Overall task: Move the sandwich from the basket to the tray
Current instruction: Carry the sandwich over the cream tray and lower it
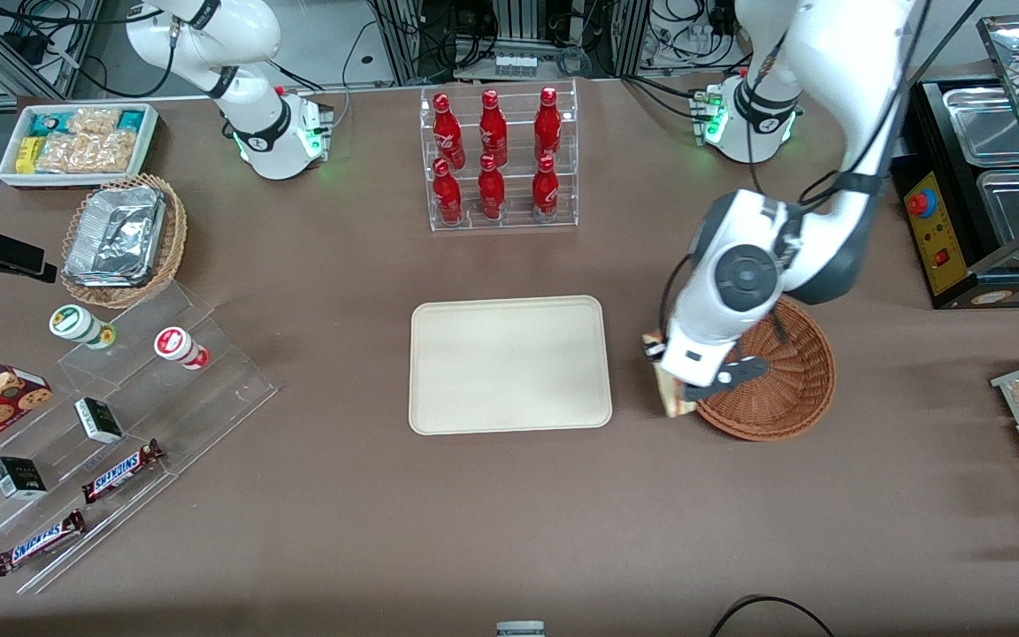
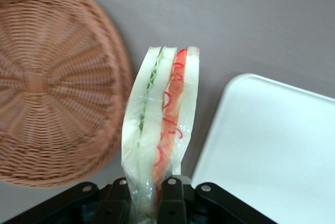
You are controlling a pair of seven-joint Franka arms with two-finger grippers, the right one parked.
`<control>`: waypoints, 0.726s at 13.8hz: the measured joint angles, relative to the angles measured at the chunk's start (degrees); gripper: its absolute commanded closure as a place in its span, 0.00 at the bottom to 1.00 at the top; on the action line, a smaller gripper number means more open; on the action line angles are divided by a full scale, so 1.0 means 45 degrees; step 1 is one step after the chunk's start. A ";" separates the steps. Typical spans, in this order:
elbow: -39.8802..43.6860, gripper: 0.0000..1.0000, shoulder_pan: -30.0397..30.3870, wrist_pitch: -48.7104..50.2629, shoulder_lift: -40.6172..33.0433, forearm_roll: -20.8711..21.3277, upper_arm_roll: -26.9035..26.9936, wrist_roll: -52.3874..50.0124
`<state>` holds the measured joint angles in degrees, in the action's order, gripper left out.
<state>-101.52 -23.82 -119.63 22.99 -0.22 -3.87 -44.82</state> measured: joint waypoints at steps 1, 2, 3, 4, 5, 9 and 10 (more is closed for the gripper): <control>0.0352 1.00 -0.0325 0.0005 0.0277 -0.0010 -0.0002 -0.0087; 0.0695 1.00 -0.0650 0.0008 0.0565 -0.0014 -0.0004 -0.0312; 0.1018 1.00 -0.0954 0.0009 0.0854 -0.0015 -0.0009 -0.0597; 0.1348 1.00 -0.1264 0.0009 0.1150 -0.0016 -0.0012 -0.0897; 0.1679 1.00 -0.1569 0.0009 0.1433 -0.0018 -0.0018 -0.1235; 0.3035 1.00 -0.2685 0.0009 0.2566 -0.0018 -0.0024 -0.2582; 0.3404 1.00 -0.2925 0.0008 0.2899 -0.0018 -0.0023 -0.2894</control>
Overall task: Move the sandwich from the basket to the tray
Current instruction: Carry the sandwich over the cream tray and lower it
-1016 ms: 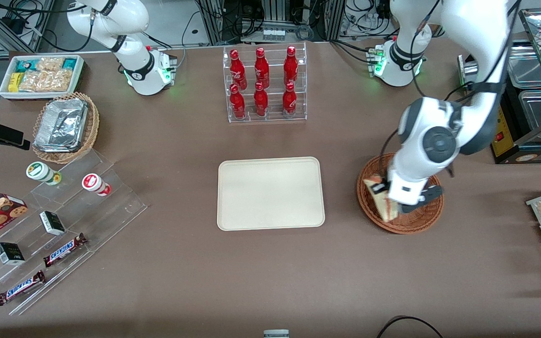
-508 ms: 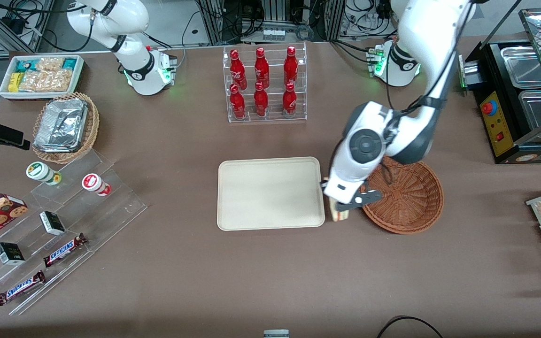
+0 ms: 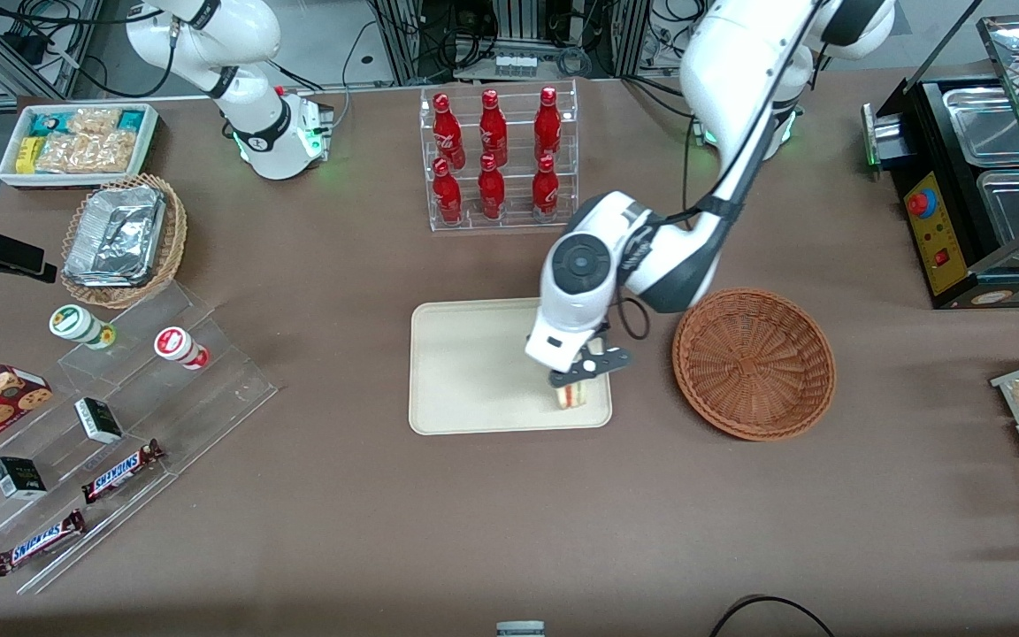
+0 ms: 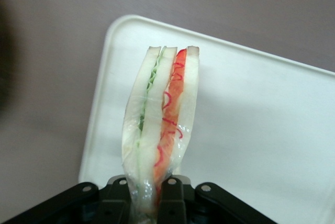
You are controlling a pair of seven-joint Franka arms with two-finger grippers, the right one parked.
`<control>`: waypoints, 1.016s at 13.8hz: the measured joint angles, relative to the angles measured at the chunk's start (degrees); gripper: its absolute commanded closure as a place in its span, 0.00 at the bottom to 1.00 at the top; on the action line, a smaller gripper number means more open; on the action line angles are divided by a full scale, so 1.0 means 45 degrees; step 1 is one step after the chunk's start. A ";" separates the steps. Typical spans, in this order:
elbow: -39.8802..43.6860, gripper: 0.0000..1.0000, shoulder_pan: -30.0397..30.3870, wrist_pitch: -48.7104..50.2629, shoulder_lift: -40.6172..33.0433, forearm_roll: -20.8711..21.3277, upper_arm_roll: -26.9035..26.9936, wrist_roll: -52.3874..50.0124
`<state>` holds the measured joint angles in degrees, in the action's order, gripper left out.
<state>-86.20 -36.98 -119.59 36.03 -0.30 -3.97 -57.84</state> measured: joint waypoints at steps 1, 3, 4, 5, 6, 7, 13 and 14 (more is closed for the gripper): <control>0.0408 1.00 -0.0222 -0.0002 0.0368 0.0000 -0.0001 -0.0267; 0.1304 1.00 -0.0635 -0.0004 0.1160 0.0000 0.0000 -0.0767; 0.1723 1.00 -0.0807 -0.0003 0.1528 0.0000 -0.0002 -0.0990; 0.2106 1.00 -0.0964 0.0000 0.1864 0.0000 0.0001 -0.1183; 0.2409 1.00 -0.1091 0.0002 0.2139 0.0000 0.0000 -0.1323; 0.2652 1.00 -0.1204 0.0005 0.2361 0.0000 0.0001 -0.1430; 0.3421 1.00 -0.1477 0.0567 0.2966 0.0001 0.0002 -0.1902; 0.3561 1.00 -0.1489 0.0728 0.3037 0.0002 0.0003 -0.1910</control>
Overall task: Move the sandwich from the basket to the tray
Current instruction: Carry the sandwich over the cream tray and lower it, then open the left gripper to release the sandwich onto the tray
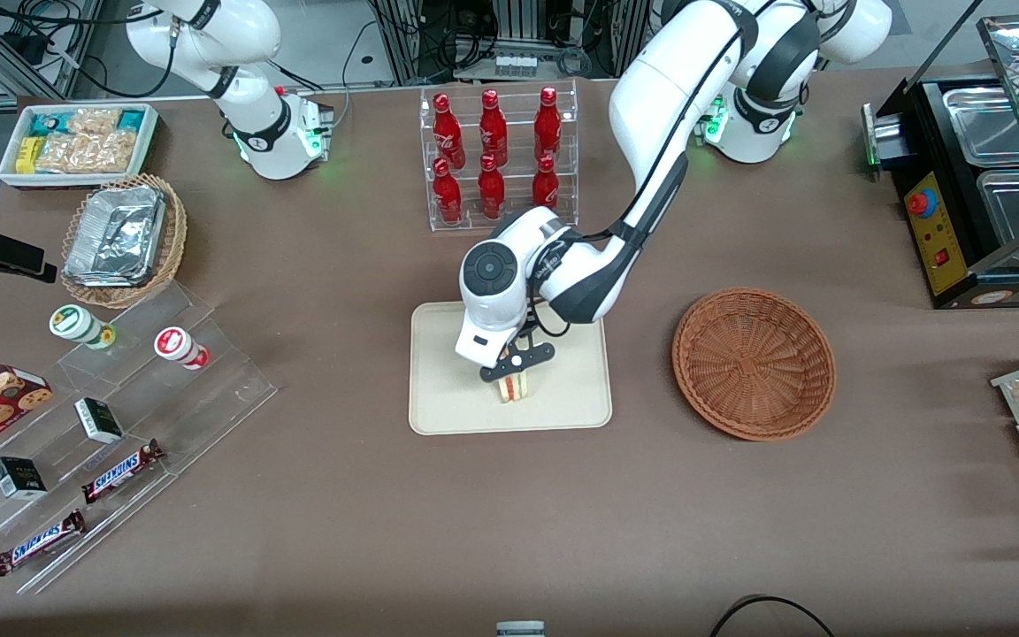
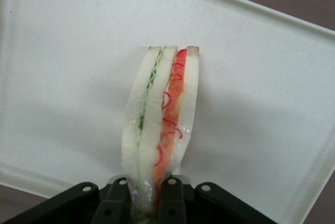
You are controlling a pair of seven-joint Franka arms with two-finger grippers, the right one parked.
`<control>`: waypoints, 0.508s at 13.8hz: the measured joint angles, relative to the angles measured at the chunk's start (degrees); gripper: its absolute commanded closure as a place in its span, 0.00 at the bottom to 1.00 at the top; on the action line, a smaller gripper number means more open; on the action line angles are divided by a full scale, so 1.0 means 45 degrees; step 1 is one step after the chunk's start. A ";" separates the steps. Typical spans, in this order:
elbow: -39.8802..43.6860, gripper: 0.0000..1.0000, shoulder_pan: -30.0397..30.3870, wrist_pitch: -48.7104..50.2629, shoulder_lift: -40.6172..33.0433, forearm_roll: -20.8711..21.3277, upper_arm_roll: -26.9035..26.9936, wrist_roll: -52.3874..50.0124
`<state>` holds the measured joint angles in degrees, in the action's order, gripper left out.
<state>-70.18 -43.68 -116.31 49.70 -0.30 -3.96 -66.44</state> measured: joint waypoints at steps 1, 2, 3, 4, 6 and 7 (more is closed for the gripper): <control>0.0097 1.00 -0.0006 0.0071 0.0071 0.0000 0.0001 -0.0006; 0.0159 1.00 -0.0008 0.0088 0.0134 0.0001 0.0002 -0.0011; 0.0188 0.80 -0.0010 0.0089 0.0186 0.0001 0.0004 -0.0013; 0.0204 0.36 -0.0010 0.0089 0.0232 0.0001 0.0004 -0.0014; 0.0241 0.00 -0.0012 0.0089 0.0313 0.0001 0.0004 -0.0019; 0.0283 0.00 -0.0013 0.0090 0.0330 0.0001 0.0008 -0.0020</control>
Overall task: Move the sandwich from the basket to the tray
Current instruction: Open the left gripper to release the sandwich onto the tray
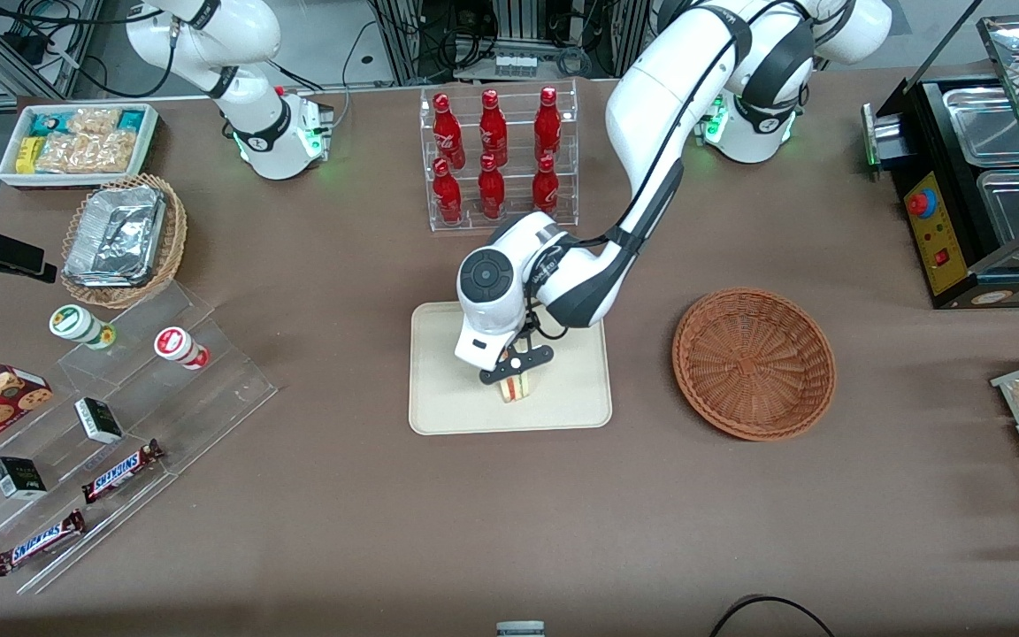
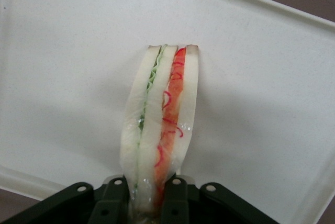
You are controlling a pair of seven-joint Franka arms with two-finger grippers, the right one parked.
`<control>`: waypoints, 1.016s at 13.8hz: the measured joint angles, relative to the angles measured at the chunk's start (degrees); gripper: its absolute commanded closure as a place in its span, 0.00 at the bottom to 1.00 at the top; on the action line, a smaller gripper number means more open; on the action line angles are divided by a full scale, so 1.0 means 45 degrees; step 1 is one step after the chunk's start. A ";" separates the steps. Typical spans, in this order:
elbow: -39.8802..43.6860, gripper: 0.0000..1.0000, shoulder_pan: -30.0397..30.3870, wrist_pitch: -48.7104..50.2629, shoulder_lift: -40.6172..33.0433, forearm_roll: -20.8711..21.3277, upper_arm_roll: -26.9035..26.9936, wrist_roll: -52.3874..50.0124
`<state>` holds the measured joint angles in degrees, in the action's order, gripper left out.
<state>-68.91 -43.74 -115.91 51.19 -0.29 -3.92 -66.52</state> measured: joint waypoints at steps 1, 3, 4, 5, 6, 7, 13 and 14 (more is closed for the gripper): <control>0.0073 0.00 -0.0001 0.0005 -0.0002 0.0000 0.0010 -0.0001; 0.0285 0.00 -0.0001 0.0095 -0.0029 0.0000 0.0047 -0.0004; 0.0401 0.00 -0.0001 0.0164 -0.0077 0.0000 0.0060 -0.0004; 0.0490 0.00 -0.0001 0.0236 -0.0178 0.0000 0.0066 -0.0004; 0.0564 0.00 -0.0001 0.0413 -0.0340 0.0000 0.0080 -0.0005; 0.0631 0.00 0.0000 0.0626 -0.0568 0.0000 0.0104 -0.0007; 0.0749 0.00 0.0378 0.2617 -0.2411 0.0011 0.0301 0.0858; 0.0747 0.00 0.0585 0.2964 -0.2571 0.0010 0.0331 0.1707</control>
<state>-65.54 -41.11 -102.57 39.61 -0.25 -2.43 -58.84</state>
